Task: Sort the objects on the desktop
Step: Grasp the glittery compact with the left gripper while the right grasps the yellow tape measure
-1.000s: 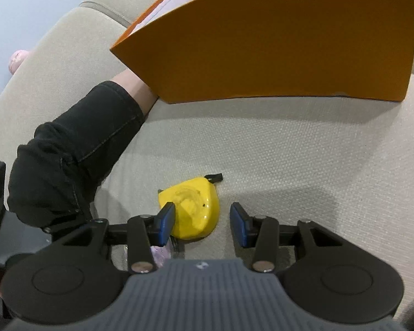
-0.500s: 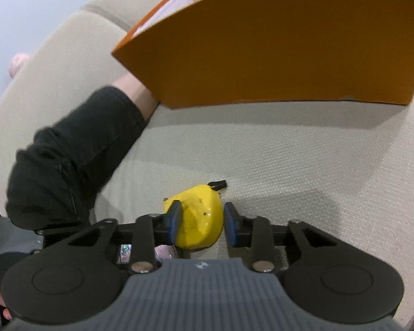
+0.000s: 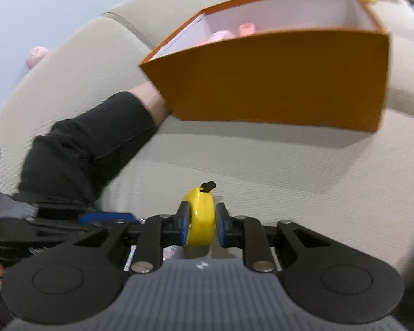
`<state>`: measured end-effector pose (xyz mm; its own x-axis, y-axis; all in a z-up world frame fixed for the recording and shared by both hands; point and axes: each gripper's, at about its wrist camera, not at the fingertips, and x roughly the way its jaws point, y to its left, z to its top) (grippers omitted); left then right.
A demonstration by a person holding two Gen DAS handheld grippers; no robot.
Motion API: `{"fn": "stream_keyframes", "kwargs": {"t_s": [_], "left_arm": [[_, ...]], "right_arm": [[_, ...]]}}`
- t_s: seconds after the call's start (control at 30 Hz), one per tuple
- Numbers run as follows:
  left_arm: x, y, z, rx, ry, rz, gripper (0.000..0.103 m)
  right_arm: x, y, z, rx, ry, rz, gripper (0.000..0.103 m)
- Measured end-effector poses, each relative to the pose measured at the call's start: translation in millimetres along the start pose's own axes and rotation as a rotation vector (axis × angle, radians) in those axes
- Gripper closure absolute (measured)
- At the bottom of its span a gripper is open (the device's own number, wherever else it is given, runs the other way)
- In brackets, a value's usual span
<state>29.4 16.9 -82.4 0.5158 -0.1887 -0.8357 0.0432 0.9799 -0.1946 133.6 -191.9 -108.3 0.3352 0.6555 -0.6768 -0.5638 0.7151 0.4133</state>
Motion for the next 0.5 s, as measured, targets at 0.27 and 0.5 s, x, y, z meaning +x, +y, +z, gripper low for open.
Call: {"fn": "stream_keyframes", "kwargs": {"t_s": [0.27,0.5], "left_arm": [[-11,-20,0,0.139,-0.087,0.070,0.088],[-6,-31,-6,0.196,-0.038,0.042,0.088]], "right_arm": [[-12,11,-7,-0.197,0.015,-0.206,0.082],[-10,20,-14,-0.245,0.054,-0.134,0.081]]}}
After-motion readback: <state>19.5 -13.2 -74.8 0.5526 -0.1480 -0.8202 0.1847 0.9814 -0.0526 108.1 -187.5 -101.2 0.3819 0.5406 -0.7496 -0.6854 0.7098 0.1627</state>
